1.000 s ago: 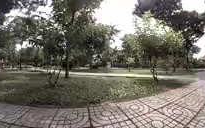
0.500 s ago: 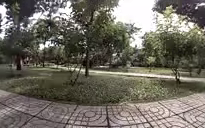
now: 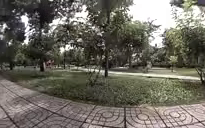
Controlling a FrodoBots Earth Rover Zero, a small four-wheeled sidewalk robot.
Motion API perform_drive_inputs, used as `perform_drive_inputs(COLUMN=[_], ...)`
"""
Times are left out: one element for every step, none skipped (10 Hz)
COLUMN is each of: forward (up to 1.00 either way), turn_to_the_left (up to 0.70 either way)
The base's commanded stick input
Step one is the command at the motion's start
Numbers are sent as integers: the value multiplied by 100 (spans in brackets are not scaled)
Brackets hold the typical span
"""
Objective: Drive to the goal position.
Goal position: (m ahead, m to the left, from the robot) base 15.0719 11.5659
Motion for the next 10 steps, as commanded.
perform_drive_inputs(forward=[0, 0, 0, 0, 0, 0, 62, 100, 100, 100], turn_to_the_left=[45, 45, 45, 45, 45, 45, 34, 27, 27, 27])
